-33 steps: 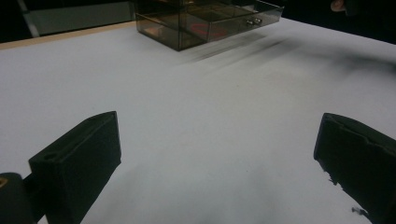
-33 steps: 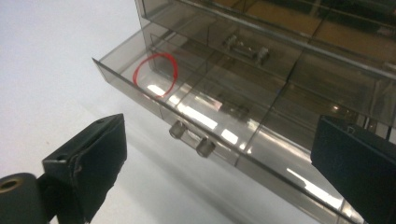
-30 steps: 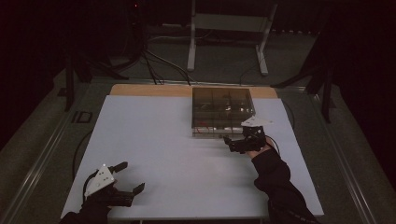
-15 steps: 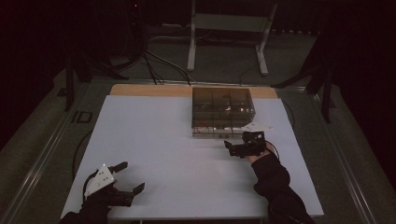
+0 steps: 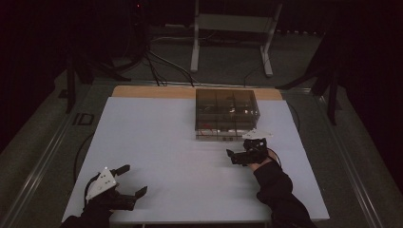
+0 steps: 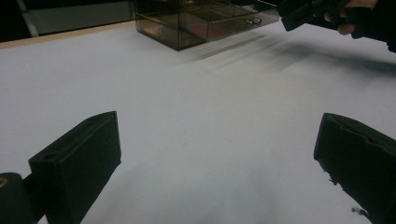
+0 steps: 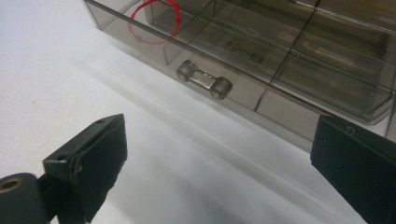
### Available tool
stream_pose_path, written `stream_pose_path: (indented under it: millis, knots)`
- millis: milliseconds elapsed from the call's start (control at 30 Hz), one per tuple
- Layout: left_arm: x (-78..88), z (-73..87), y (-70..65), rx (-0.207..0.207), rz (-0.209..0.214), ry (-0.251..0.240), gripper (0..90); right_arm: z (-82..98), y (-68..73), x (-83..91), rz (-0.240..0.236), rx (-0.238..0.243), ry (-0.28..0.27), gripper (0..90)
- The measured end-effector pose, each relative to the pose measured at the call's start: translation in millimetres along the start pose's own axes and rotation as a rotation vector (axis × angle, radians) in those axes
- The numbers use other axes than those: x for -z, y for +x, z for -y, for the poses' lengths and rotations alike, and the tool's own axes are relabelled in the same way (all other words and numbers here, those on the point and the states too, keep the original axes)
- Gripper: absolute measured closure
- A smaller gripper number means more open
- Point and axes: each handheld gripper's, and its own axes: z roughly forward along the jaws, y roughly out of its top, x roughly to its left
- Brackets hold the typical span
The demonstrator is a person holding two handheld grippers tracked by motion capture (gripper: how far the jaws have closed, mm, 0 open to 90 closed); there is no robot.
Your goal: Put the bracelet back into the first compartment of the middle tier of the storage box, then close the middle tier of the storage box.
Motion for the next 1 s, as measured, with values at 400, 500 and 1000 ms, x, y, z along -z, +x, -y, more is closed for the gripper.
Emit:
stream_pose_path:
  millis: [400,500,1000]
  knots:
    - [0.7,-0.2,0.4,-0.004,0.001,0.000,2.2,2.1,2.2,-0.8,-0.002,-0.005,0.012,4.4]
    - [0.1,-0.4,0.5,-0.004,0.002,-0.001,2.2,1.9,1.6,0.3,0.001,-0.003,0.009,4.5]
    - [-0.2,-0.5,0.2,-0.004,0.005,0.001,2.2,1.2,2.0,2.7,0.017,-0.002,0.018,16.8]
